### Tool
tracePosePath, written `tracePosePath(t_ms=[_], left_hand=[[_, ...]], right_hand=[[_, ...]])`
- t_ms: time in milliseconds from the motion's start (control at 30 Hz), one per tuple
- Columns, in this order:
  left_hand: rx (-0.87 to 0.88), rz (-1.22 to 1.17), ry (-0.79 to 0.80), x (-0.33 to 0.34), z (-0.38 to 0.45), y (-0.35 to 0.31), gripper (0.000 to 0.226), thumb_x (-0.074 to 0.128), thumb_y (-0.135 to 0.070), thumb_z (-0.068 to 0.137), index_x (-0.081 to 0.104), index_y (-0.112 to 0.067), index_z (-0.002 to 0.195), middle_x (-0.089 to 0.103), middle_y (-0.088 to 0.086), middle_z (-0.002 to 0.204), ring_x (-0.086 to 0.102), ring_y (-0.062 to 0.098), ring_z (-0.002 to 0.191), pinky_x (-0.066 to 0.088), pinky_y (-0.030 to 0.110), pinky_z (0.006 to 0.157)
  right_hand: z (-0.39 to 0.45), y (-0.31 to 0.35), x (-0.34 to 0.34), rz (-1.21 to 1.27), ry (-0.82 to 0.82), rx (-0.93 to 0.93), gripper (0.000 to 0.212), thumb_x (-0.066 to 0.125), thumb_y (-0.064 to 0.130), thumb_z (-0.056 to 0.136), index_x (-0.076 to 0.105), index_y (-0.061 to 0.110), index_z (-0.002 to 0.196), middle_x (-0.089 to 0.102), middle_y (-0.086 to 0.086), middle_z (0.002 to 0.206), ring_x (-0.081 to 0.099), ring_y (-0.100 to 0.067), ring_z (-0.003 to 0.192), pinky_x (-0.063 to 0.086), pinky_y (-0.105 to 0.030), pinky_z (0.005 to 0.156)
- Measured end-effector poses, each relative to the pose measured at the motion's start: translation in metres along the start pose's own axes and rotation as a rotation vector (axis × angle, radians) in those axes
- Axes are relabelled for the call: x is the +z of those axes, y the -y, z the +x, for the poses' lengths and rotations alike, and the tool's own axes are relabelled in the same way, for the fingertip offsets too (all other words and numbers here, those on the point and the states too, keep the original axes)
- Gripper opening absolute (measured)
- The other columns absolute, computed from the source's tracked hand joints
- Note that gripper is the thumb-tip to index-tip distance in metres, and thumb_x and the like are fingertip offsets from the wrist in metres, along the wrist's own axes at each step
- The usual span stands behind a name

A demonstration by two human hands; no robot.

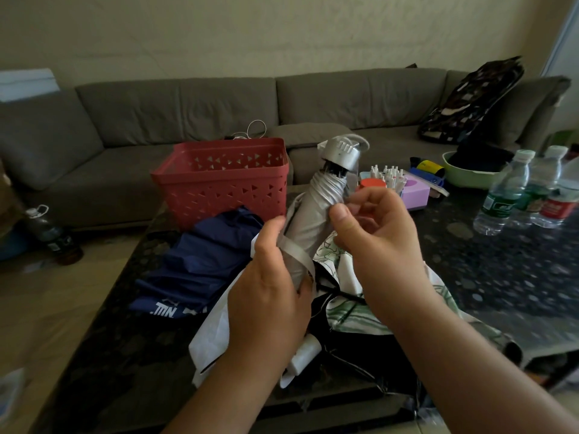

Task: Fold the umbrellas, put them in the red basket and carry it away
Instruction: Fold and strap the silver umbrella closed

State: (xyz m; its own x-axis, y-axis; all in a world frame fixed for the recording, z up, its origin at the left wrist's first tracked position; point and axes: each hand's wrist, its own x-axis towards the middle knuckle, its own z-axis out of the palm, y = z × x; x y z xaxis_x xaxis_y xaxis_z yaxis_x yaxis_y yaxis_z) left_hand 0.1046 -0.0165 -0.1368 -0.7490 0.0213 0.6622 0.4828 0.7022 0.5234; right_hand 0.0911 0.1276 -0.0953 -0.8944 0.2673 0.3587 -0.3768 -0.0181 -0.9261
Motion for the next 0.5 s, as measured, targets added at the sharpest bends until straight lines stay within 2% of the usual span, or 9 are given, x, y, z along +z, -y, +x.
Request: tracePosePath(t_ms=[67,133,167,267,367,500], left_hand=[[0.046,0.059,-0.028,-0.002,0.002,0.000,0.079,0.080,-0.023,0.083,0.030,-0.023,0.144,0.074,0.009,0.118,0.075,0.027,0.087,0.037,0.024,0.061],[0.083,0.104,-0.051,-0.004,0.003,0.001,0.074,0.084,-0.024,0.081,0.036,-0.016,0.137,0.074,0.009,0.113,0.075,0.027,0.083,0.037,0.026,0.061],[0.097,0.127,-0.058,-0.004,0.003,0.001,0.074,0.088,-0.023,0.079,0.039,-0.014,0.133,0.075,0.009,0.108,0.075,0.027,0.080,0.037,0.026,0.060],[0.140,0.167,-0.082,-0.002,0.001,0.004,0.075,0.096,-0.018,0.074,0.044,-0.012,0.128,0.075,0.009,0.100,0.074,0.028,0.076,0.038,0.025,0.060],[0.179,0.169,-0.159,-0.002,0.000,0.010,0.074,0.096,-0.016,0.075,0.045,-0.011,0.130,0.073,0.011,0.106,0.069,0.025,0.087,0.040,0.025,0.067],[0.255,0.091,-0.254,-0.002,0.000,0.014,0.059,0.088,-0.009,0.085,0.048,-0.011,0.128,0.072,0.013,0.111,0.060,0.020,0.098,0.042,0.025,0.076]], right_hand=[[-0.005,-0.005,0.001,0.074,0.040,0.063,0.056,0.080,0.053,0.076,0.059,0.036,0.124,0.069,0.001,0.118,0.072,-0.015,0.106,0.061,-0.046,0.091],[-0.009,-0.008,0.002,0.141,0.139,0.104,0.071,0.084,0.048,0.080,0.051,0.032,0.141,0.069,-0.006,0.128,0.073,-0.024,0.113,0.060,-0.050,0.095],[-0.012,-0.007,0.002,0.173,0.183,0.105,0.067,0.086,0.040,0.084,0.052,0.023,0.140,0.071,-0.011,0.124,0.073,-0.029,0.111,0.060,-0.051,0.094],[-0.014,-0.004,0.004,0.253,0.220,0.096,0.047,0.079,0.029,0.084,0.061,0.004,0.120,0.074,-0.023,0.111,0.074,-0.041,0.104,0.061,-0.056,0.092],[-0.011,-0.004,-0.001,0.387,0.330,0.087,0.050,0.073,0.023,0.088,0.059,-0.006,0.125,0.070,-0.032,0.117,0.070,-0.046,0.110,0.059,-0.053,0.094],[-0.008,-0.004,-0.003,0.437,0.421,0.088,0.055,0.067,0.022,0.089,0.054,-0.011,0.130,0.068,-0.029,0.119,0.068,-0.043,0.113,0.056,-0.051,0.098]])
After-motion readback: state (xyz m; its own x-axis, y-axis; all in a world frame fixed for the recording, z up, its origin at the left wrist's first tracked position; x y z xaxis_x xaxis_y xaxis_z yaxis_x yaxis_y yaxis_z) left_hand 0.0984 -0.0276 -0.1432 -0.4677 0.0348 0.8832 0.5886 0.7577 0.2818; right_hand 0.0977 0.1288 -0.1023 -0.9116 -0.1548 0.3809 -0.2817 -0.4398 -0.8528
